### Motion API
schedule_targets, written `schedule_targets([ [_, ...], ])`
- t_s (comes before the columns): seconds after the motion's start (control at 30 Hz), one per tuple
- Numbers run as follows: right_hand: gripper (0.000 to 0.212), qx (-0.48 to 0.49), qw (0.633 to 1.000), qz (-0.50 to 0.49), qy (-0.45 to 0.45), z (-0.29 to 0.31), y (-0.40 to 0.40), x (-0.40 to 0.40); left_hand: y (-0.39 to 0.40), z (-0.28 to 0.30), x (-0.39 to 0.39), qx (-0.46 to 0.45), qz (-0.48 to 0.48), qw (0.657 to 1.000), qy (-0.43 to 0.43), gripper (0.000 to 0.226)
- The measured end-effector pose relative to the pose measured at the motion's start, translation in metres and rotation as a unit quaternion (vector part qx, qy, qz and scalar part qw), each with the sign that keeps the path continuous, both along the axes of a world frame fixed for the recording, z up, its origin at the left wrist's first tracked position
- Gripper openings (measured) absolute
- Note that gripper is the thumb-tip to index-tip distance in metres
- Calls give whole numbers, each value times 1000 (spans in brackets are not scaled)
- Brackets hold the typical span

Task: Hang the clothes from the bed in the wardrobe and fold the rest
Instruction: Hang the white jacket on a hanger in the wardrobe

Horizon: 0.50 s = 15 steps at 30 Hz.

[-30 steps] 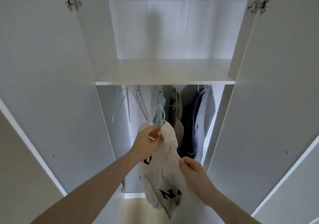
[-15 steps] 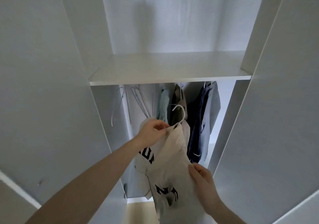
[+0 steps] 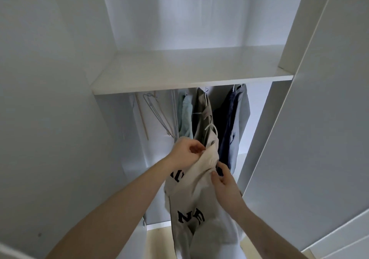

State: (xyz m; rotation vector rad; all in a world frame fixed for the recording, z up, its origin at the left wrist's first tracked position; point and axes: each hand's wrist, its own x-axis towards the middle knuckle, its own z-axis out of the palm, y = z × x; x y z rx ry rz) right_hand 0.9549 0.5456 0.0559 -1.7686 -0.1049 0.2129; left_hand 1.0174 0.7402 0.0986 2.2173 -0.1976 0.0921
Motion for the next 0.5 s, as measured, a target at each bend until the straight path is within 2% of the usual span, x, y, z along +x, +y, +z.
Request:
schedule_targets([
  [0.03,37,10,1000,6,-1,2,2,7,0,2,0,-25,-14,1000,5,8],
  [0.13,27,21,1000,18,-14,9,10,19,6,4,1,-74,-21,996,36,13],
  [0.17,31,18,1000,16,-20,10,14,21,10,5,2,-82,-11,995,56,17],
  [0.23,32,18,1000,0,-11,7,20,24,15,3,6,-83,-1,992,92,26],
  [0.37,36,23,1000,-17,-5,6,29,34,25,-4,19,-77,15,992,100,32],
  [0.5,48,35,998,-46,-6,1,36,37,33,-14,33,-68,29,989,124,43],
])
